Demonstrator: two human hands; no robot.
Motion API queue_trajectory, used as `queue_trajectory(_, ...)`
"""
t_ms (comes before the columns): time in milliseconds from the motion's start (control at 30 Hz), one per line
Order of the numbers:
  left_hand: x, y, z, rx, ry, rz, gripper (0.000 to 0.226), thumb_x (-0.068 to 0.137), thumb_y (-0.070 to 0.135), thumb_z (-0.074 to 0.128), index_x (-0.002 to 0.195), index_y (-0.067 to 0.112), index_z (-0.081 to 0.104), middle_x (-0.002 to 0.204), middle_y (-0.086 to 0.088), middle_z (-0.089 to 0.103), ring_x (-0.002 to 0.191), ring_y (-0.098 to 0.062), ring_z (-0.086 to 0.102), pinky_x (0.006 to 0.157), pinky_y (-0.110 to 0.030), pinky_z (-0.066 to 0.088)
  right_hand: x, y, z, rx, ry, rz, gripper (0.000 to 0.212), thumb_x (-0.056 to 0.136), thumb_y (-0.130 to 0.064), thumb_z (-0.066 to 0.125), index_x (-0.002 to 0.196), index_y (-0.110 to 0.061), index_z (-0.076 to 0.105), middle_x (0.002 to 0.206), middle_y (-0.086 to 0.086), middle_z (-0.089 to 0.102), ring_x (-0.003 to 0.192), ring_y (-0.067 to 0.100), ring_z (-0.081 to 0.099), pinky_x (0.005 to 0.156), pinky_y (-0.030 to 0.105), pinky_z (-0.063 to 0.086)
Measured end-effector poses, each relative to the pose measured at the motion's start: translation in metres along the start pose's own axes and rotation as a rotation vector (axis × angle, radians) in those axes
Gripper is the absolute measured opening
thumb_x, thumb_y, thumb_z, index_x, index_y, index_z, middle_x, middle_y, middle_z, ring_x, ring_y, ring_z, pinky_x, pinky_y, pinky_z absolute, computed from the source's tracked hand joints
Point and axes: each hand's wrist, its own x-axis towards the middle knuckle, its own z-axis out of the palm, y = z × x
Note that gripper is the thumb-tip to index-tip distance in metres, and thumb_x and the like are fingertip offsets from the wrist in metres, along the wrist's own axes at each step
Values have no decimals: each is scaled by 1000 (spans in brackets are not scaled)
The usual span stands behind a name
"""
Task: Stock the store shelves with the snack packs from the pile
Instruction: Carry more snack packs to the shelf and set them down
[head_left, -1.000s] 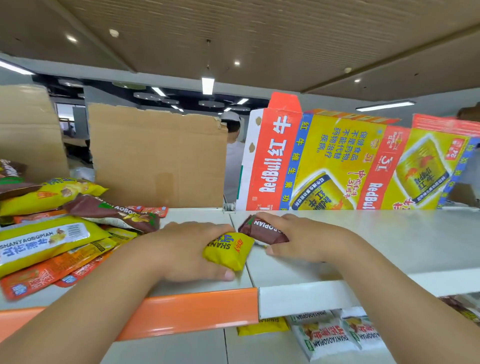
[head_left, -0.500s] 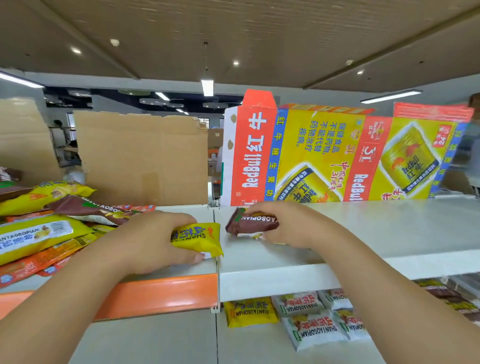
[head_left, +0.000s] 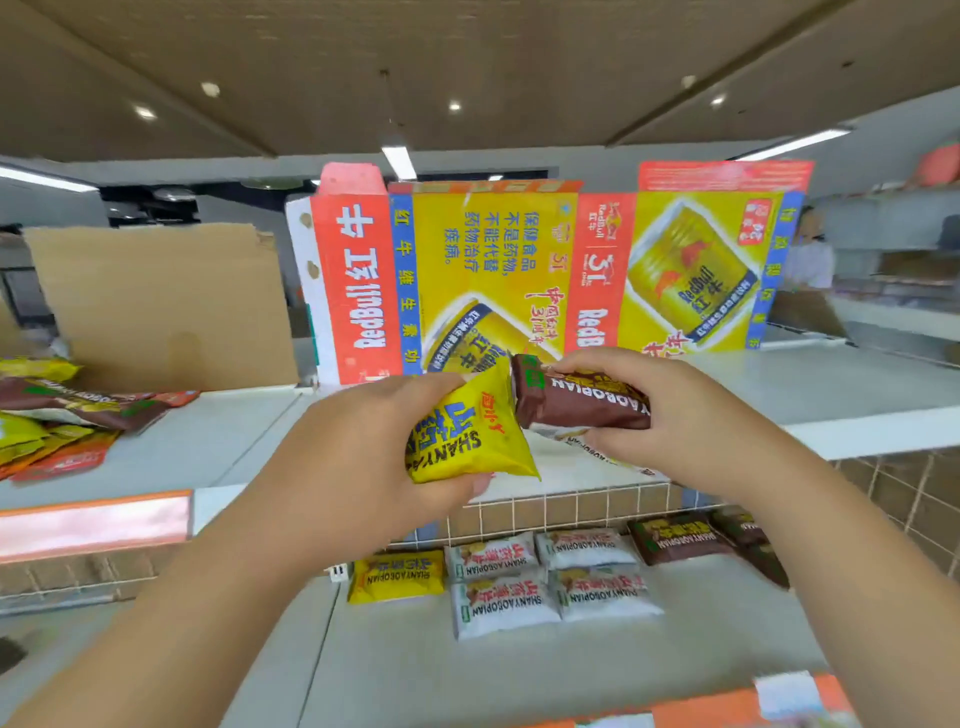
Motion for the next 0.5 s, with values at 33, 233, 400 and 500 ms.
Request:
queue_trajectory(33, -3, 17, 10, -3, -5, 9, 79, 67, 83, 57, 136, 49, 44, 111, 23, 62, 95, -4, 58, 77, -28, 51, -16, 11, -11, -9, 5, 9, 62, 81, -11, 76, 120, -55, 59, 112, -34, 63, 87, -5, 65, 70, 14, 49)
queue_trajectory(233, -5, 86, 70, -32, -151, 74, 74, 66, 79, 61, 131, 49, 43, 100, 21, 62, 91, -4, 58, 72, -25, 47, -101, 73, -58, -94, -28, 141, 67, 79, -3, 79, 117, -54, 56, 111, -46, 56, 93, -15, 60, 73, 3, 41)
queue_trajectory(400, 11, 119, 121, -52, -261, 137, 77, 71, 74, 61, 140, 49, 39, 112, 21, 59, 100, -7, 56, 79, -27, 47, -148, 117, -72, -183, -65, 283, 65, 82, -8, 77, 122, -54, 55, 99, -43, 58, 82, -22, 55, 65, 4, 39)
queue_trajectory(500, 15, 126, 159, -75, -336, 138, 75, 72, 72, 62, 140, 51, 39, 112, 20, 60, 100, -9, 58, 76, -25, 44, -169, 143, -65, -214, -95, 349, 65, 82, -12, 75, 123, -57, 51, 101, -41, 54, 89, -24, 52, 69, 4, 39)
